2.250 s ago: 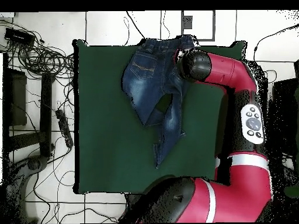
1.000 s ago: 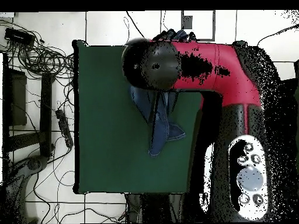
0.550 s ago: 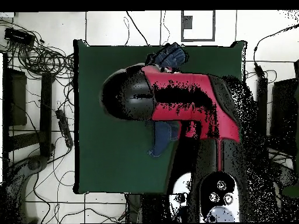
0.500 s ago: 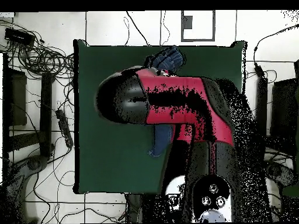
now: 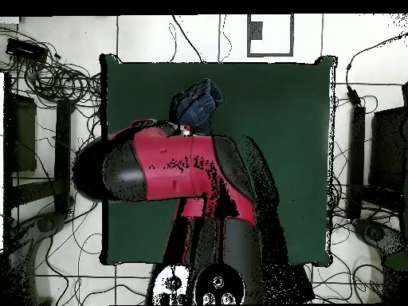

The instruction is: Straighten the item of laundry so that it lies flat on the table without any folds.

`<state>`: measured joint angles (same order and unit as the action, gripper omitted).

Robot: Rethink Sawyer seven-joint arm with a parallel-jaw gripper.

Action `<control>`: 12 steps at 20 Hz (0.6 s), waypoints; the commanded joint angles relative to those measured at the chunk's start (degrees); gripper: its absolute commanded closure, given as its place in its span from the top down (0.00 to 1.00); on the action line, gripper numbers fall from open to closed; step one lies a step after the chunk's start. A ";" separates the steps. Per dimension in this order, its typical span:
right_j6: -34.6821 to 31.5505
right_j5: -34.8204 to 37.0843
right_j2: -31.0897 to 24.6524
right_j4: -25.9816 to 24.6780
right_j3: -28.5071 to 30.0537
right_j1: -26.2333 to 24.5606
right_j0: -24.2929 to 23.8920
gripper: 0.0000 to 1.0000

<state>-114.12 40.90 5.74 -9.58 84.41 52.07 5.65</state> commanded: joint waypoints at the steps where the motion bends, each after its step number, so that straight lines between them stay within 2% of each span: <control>1: -19.55 -5.65 3.38 1.58 13.53 1.02 6.45 0.00; 6: -22.92 -10.12 6.07 0.69 15.40 0.15 10.35 0.00; 12: -24.78 -16.57 6.30 2.92 20.00 -0.91 11.72 0.00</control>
<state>-122.28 30.33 11.68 -9.46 93.42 53.24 15.34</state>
